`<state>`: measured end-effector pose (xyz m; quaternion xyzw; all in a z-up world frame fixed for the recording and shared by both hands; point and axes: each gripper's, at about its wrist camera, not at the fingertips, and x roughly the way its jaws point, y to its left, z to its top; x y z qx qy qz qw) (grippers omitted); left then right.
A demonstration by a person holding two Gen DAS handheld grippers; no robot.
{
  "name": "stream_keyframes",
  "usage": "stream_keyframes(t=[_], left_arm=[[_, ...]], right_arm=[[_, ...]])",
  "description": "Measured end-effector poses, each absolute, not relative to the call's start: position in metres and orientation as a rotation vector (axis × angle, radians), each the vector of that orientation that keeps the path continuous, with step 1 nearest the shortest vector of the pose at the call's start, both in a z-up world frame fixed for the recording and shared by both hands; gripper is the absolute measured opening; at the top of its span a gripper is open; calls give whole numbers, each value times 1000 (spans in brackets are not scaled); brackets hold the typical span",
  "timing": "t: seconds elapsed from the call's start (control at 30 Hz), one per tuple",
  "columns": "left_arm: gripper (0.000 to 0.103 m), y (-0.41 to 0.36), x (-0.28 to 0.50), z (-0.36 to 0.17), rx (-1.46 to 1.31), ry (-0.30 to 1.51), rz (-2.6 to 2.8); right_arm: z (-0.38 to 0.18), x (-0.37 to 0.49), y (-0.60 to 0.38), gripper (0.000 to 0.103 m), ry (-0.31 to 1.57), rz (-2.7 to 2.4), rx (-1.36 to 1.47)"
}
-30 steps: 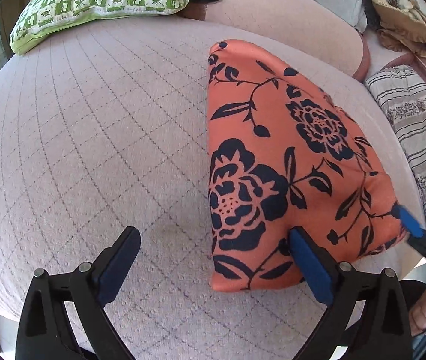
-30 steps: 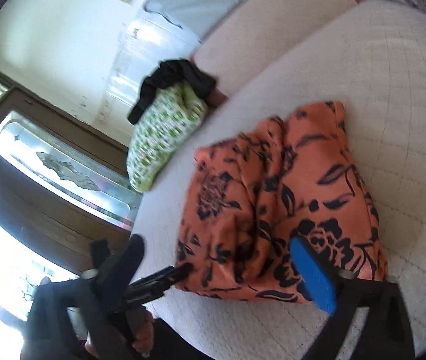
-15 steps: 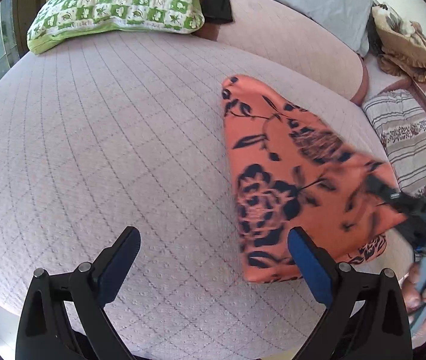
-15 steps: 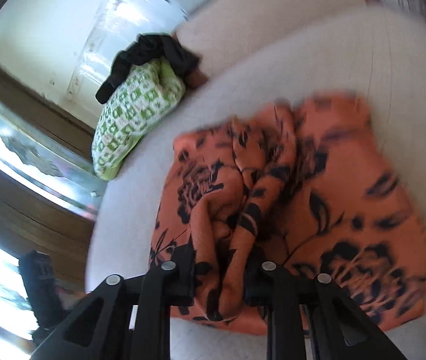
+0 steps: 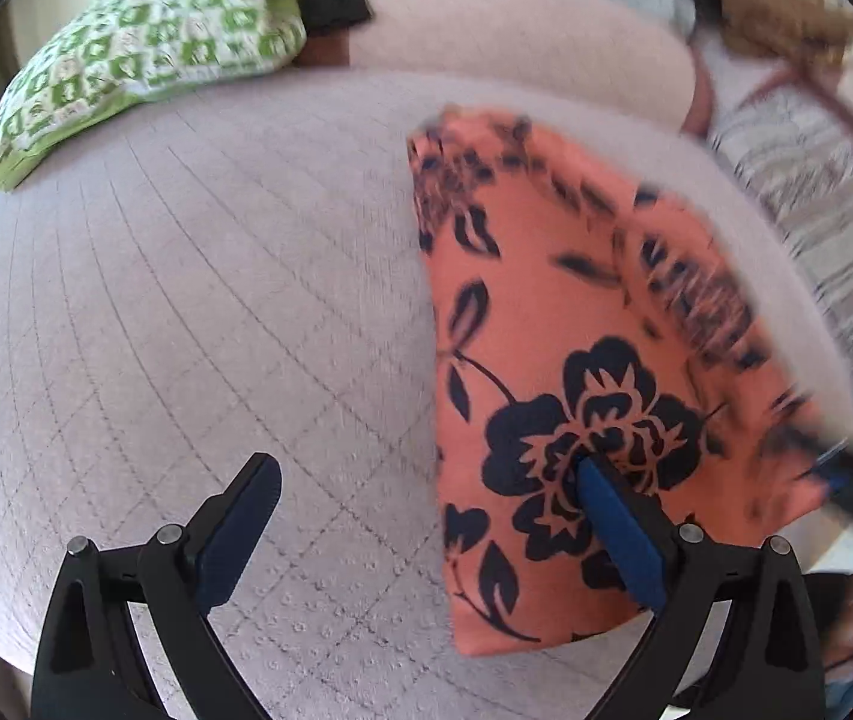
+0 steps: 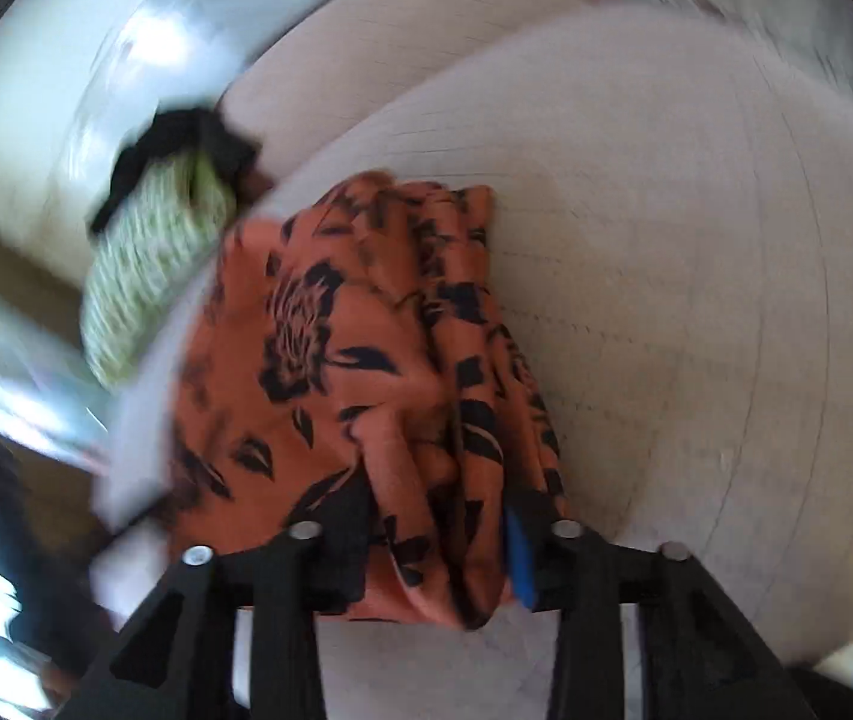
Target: Fold small clothes
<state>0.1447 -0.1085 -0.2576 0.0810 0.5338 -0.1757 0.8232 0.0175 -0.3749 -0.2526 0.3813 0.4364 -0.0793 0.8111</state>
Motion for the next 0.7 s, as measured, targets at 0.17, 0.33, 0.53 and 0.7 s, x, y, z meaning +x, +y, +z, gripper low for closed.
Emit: stream_keyframes(t=[0.17, 0.33, 0.53, 0.7], left_arm=[[102, -107, 144, -264, 163, 1114, -376], [102, -108, 132, -272, 201, 1087, -352], [102, -118, 119, -276, 278, 1035, -323], [103, -126, 108, -272, 323, 1012, -297]], right_arm=[[-191, 17, -395, 54, 768, -277, 706], [-177, 74, -373, 52, 815, -127, 596], [-240, 141, -352, 42, 1021, -168, 529], [-266, 158, -386, 28, 1047, -240, 687]])
